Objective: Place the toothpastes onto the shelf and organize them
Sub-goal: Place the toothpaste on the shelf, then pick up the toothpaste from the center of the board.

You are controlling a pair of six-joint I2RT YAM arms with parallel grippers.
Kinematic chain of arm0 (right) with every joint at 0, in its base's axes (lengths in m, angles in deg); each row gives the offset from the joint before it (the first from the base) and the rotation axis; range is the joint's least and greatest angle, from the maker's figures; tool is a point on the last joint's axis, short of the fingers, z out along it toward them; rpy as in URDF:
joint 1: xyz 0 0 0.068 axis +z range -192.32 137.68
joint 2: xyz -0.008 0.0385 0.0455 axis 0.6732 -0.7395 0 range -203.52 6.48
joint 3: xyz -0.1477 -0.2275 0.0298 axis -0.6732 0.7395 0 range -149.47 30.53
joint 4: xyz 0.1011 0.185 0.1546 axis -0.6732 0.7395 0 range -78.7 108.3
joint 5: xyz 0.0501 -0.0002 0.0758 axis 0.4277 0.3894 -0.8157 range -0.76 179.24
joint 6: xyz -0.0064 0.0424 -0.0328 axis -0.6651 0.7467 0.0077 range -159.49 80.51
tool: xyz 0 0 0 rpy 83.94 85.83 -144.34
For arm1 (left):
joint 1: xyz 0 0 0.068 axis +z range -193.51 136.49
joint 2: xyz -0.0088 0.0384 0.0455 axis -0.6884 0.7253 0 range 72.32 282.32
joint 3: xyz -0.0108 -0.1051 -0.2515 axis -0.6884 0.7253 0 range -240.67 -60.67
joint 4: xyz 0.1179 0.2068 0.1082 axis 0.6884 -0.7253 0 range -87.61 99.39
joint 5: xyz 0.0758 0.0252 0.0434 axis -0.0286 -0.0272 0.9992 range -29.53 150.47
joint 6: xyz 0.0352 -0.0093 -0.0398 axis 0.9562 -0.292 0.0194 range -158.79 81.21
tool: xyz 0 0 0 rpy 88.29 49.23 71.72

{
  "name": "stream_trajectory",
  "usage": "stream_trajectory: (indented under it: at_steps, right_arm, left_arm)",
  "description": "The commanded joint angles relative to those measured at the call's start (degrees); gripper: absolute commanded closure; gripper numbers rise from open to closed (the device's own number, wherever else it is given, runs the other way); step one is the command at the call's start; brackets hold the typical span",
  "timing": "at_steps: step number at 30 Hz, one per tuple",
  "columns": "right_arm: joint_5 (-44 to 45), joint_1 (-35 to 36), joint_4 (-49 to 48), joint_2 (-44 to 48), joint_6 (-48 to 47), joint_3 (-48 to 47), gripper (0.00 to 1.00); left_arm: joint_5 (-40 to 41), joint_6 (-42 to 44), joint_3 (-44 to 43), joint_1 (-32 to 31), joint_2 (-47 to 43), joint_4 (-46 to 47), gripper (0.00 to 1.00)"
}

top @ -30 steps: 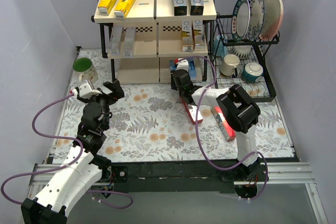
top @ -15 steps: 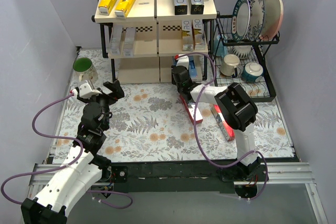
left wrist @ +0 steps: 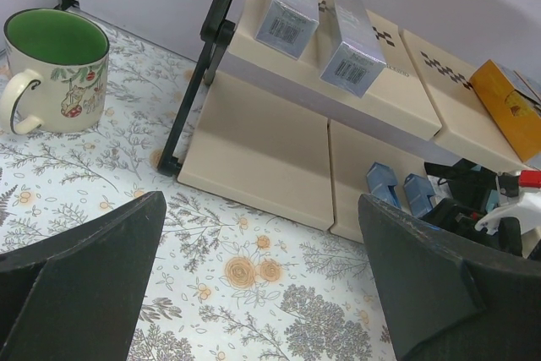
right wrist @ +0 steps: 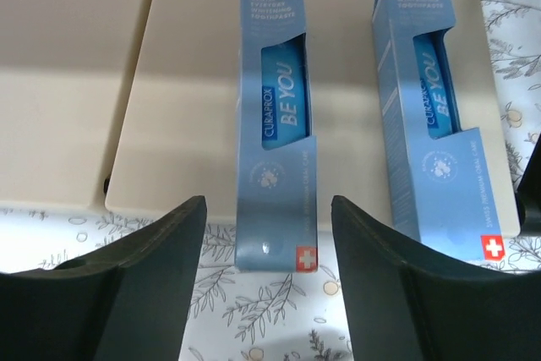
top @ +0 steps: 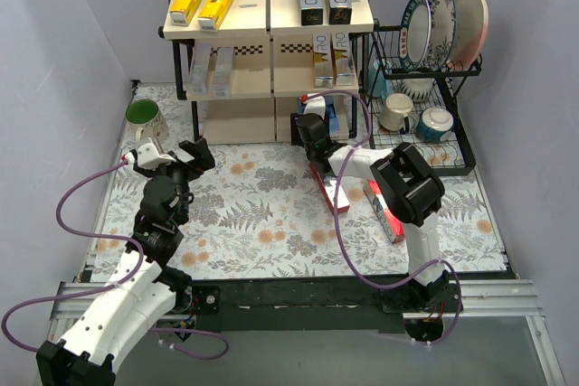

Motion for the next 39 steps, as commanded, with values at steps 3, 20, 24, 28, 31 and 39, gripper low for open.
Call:
stream_trajectory:
  at_steps: [3,20,24,28,31,39]
  right_arm:
    - [-2.60,0.44,-2.34,8.03,1.58,4.69,0.29]
    - [-18.86,-1.84,13.82,35.63,5.71,28.68,0.21]
    - [-23.94,-2.20,16.11,38.89,6.24,32.20,0.21]
    - [-27.47,-1.93,18.50,37.93,8.08,33.78,0.23]
    - [-30.11,-0.80,16.74,37.40,9.66,35.72,0.27]
    - [-27.84,9.39,15.94,33.01,13.44,33.71,0.35]
  left_arm:
    - [-0.24,0.46,0.14,0.18,-0.02,-0.17,0.02]
    - [-9.73,-3.13,-3.89,0.09,5.77,-6.15,0.02]
    - [-14.21,-6.04,-5.13,0.18,8.24,-9.93,0.02]
    - [-18.95,-9.02,-5.31,-0.09,9.99,-11.33,0.02]
    - [-20.72,-10.08,-6.01,-0.52,11.31,-12.82,0.02]
    - [-20.98,-13.50,-6.01,-4.30,11.76,-15.64,0.05]
